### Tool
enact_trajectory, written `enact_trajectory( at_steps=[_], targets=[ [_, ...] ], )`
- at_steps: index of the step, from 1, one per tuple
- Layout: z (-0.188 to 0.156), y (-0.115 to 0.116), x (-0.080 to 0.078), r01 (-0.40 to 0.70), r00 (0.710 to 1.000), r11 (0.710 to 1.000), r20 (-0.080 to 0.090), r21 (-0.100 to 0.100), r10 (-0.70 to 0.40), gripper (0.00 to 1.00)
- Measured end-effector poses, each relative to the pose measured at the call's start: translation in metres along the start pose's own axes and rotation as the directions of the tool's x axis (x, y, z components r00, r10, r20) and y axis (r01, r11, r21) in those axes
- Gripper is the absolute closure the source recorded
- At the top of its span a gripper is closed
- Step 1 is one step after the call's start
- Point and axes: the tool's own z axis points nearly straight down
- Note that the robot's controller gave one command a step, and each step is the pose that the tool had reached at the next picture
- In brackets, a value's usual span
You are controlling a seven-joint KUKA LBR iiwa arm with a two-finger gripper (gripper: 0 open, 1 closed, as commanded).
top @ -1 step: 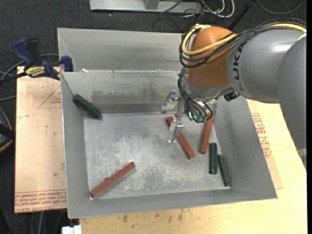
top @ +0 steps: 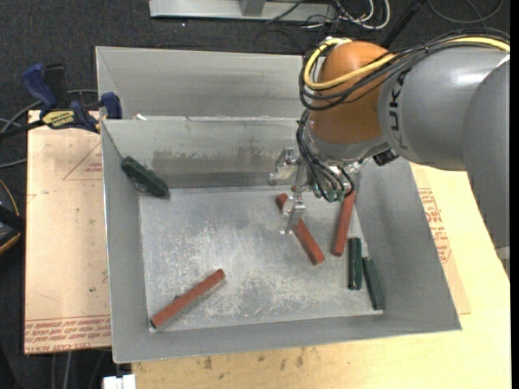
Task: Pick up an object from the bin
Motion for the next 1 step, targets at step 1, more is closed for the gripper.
enact_trajectory(
  at_steps=[1],
  targets=[
    [0.0469,-0.035,-0.012,0.0,1.0,1.0,0.008,-0.001,0.0,0.0]
  ],
)
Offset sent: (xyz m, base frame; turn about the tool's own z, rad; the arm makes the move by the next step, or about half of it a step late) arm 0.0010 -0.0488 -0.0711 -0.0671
